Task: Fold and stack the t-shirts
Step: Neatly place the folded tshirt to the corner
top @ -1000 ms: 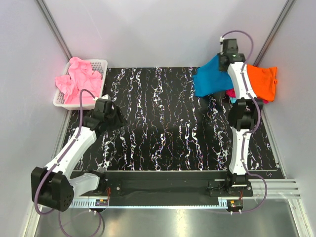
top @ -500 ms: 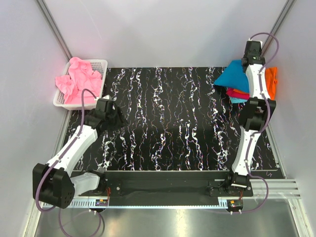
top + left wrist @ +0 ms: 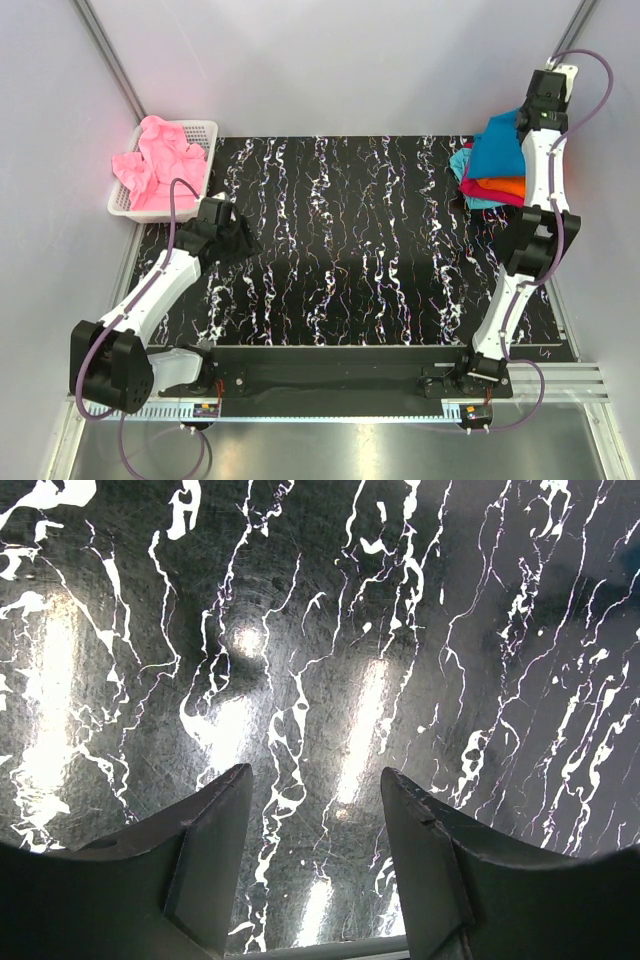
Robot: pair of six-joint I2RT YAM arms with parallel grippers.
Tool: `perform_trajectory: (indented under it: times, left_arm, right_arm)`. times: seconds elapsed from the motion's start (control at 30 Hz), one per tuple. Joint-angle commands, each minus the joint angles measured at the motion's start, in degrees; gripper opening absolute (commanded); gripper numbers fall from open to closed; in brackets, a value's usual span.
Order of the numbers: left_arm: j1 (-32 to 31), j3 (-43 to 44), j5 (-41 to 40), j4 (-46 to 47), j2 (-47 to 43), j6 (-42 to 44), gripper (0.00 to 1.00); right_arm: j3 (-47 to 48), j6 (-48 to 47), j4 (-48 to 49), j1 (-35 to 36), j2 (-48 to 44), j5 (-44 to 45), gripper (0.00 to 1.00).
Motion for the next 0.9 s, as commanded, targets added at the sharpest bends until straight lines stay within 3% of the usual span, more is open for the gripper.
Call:
perform_trajectory:
  times: [0.0, 0.5, 0.57, 0.67, 0.87]
  left_arm:
    - [0.2, 1.4, 1.6, 2.1, -1.7, 0.5, 0.59]
    - [0.2, 1.3, 2.1, 2.3, -0.7, 0.3, 0.59]
    - [0.1, 1.5, 2.6, 2.6, 0.0, 0.2, 0.59]
    - [0.1, 1.6, 3.4, 3.6, 1.0, 0.2, 0.59]
    - [0.1, 0.8, 4.9, 5.9, 2.3, 0.7, 0.59]
  right_arm:
    - [3.7, -0.9, 4.3, -0.3, -4.5, 3.5, 0.00]
    - [5.8, -0.1, 3.6, -0.4, 5.5, 9.4, 0.02]
    - [6.9, 0.6, 2.6, -0.4, 7.7, 10.3, 0.45]
    - [8.5, 2.7, 0.8, -0.4, 9.8, 10.3, 0.83]
    - [10.8, 5.0, -2.5, -0.4, 10.6, 5.7, 0.86]
